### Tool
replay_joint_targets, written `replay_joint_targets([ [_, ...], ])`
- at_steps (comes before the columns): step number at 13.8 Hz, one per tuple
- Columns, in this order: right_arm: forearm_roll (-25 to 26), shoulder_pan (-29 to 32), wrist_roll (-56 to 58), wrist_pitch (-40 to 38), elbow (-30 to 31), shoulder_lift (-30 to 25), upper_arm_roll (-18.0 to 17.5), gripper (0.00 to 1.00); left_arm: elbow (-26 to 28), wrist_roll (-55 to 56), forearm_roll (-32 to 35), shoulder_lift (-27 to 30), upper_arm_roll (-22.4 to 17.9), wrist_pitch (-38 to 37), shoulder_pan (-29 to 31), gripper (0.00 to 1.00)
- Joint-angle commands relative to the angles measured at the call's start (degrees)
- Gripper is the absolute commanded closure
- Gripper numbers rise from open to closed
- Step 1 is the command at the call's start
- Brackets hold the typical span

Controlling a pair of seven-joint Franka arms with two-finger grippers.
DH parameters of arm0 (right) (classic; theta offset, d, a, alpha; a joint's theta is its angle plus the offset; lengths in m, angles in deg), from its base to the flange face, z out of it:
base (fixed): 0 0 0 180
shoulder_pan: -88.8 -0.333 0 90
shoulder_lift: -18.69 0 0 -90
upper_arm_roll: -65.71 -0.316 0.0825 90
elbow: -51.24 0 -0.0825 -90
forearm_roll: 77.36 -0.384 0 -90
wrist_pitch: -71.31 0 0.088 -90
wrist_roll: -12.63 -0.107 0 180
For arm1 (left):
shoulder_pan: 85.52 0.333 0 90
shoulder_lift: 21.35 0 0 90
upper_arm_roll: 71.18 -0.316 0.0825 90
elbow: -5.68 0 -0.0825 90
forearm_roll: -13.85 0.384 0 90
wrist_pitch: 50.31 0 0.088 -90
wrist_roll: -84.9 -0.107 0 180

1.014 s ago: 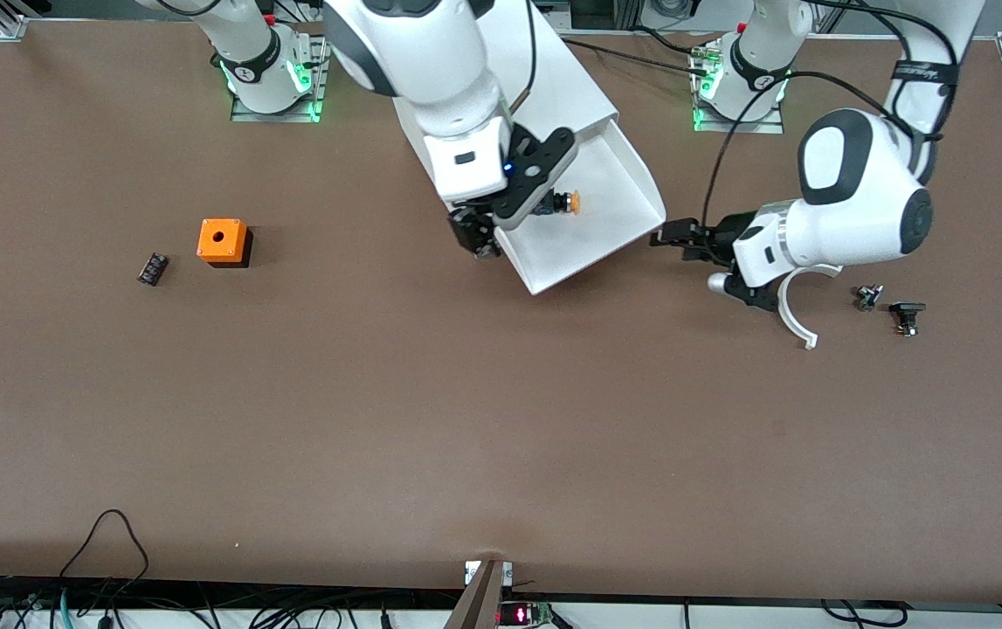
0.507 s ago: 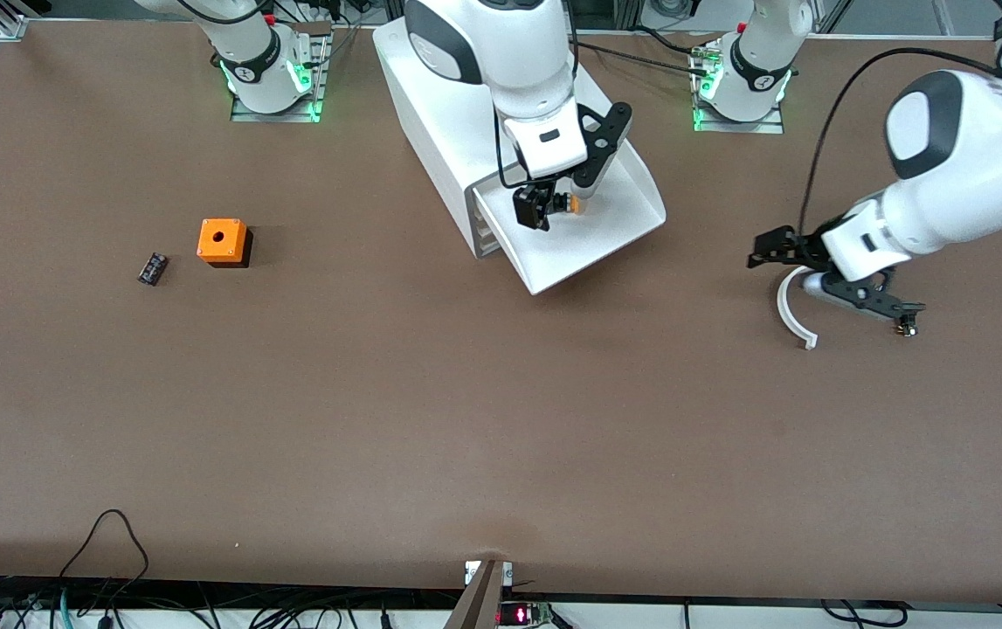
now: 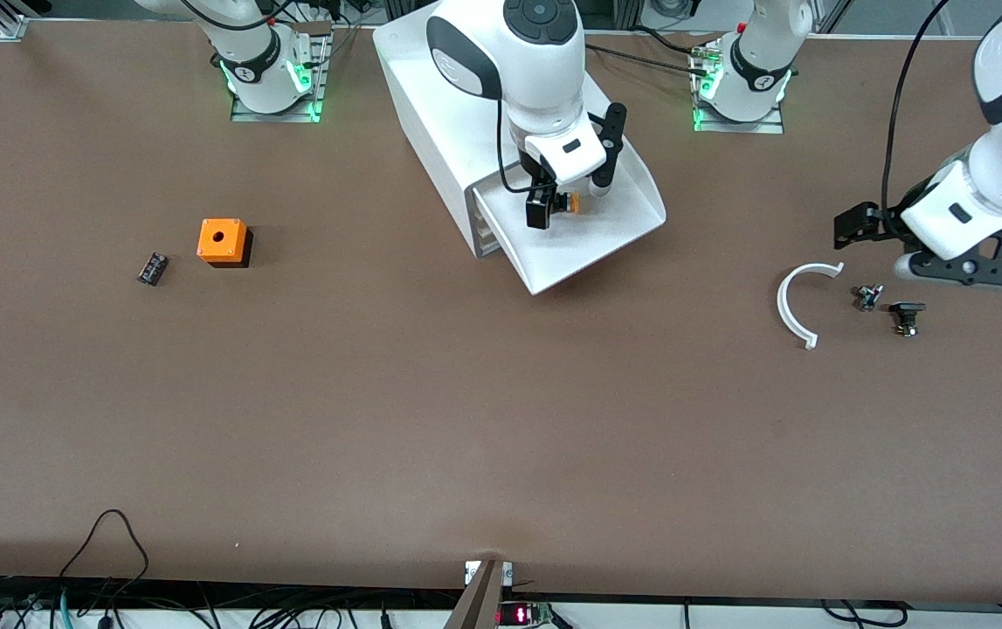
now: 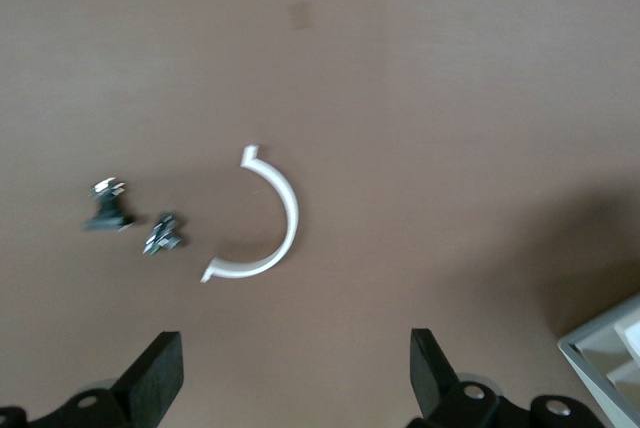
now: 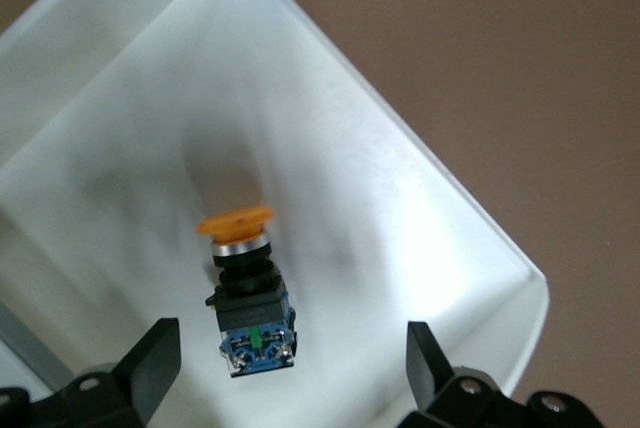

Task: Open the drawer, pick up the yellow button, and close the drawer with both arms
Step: 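Lift the orange button out of the drawer with the right gripper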

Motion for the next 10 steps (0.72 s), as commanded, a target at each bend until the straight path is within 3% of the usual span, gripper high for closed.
replay_joint_targets([
  [1, -0.2, -0.8, 3.0, -1.8, -2.3, 3.2, 0.2, 0.00, -2.4, 3.4, 2.8, -0.5, 0.0, -2.8, -0.3, 0.00],
  [10, -0.8, -1.4, 3.3, -2.0, -2.4, 5.4, -0.8, 0.00, -3.1, 3.2, 2.2, -0.8, -0.1, -2.8, -0.3, 0.00],
])
